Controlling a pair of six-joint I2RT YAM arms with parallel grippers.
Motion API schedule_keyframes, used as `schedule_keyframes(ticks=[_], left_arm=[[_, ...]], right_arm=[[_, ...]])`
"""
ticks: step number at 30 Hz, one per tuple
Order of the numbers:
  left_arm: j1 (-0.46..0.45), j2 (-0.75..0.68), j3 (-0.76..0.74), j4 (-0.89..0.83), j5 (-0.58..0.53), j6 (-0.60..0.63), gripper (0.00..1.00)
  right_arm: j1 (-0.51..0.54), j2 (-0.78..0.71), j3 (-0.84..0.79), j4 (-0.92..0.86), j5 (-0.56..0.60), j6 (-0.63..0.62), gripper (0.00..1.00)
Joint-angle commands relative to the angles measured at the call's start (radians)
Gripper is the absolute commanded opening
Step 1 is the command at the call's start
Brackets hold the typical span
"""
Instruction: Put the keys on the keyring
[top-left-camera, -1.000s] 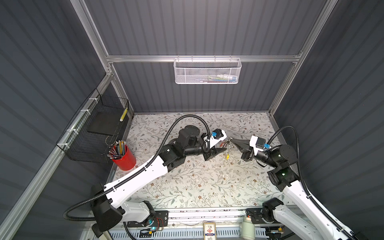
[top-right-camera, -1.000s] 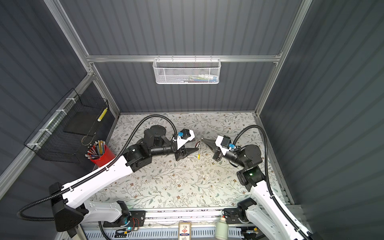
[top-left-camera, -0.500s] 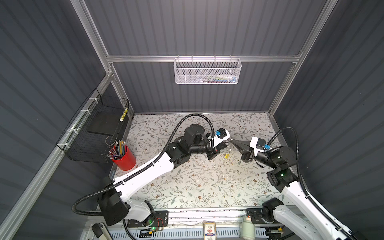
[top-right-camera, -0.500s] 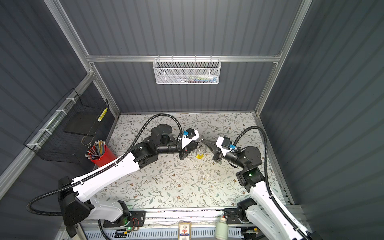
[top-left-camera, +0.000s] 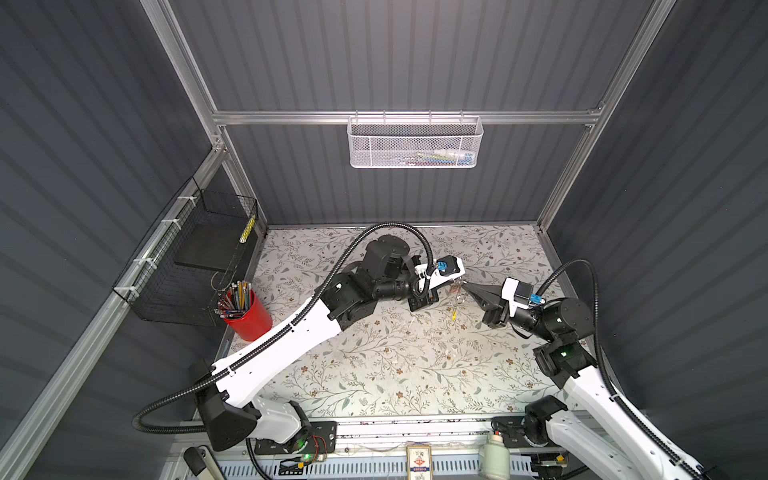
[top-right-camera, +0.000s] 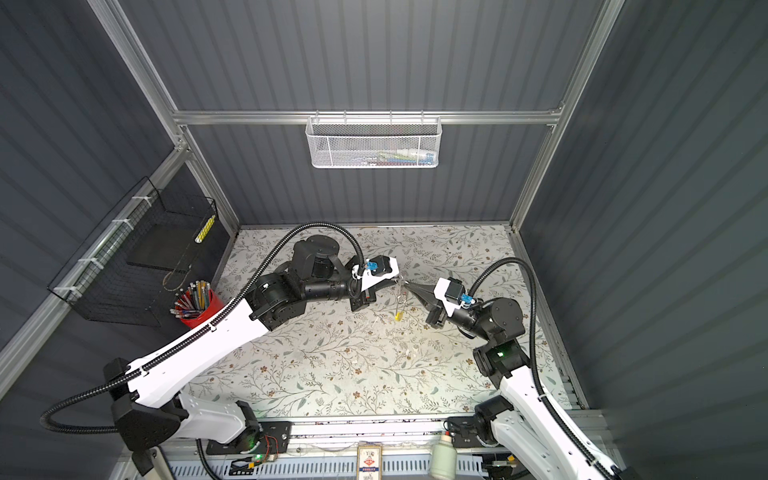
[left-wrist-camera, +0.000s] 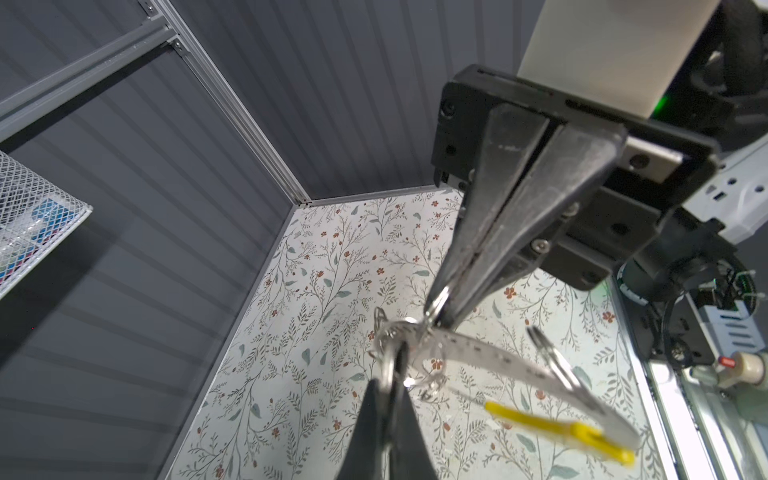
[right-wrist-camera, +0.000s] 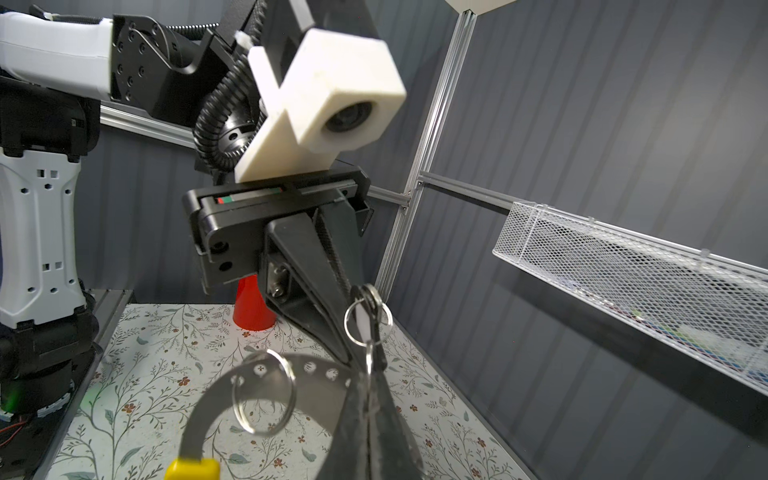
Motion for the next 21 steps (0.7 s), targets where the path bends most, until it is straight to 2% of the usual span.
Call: schedule_keyframes(ticks=[1,10,17,18,21], left_arm=[[-0.013,0.021,0.083,-0.101,-0.076,0.105,0.00],[-0.043,0.065,0.174,-0.198,-0.229,0.229,0.00],[-0.059,0.131,0.208,-0.251,-0.318,0.259,0.00],[-0.059,0.137,0.202,-0.251,-0.334,0.259,0.00],[-0.059,0.150,0.182,-0.242,-0.341,0.230,0.00]], right_arm=[[-0.010,-0.014,0.007,-0.021,-0.002,-0.018,0.00],[-0.010,-0.009,0.104,-0.342,0.015,-0.183,0.00],[-0.011,0.010,0.066,-0.328,0.058,-0.156,0.01],[-0.011,0.013,0.059,-0.337,0.066,-0.158,0.02],[-0.014,0.016,0.025,-0.333,0.101,-0.153,0.15]])
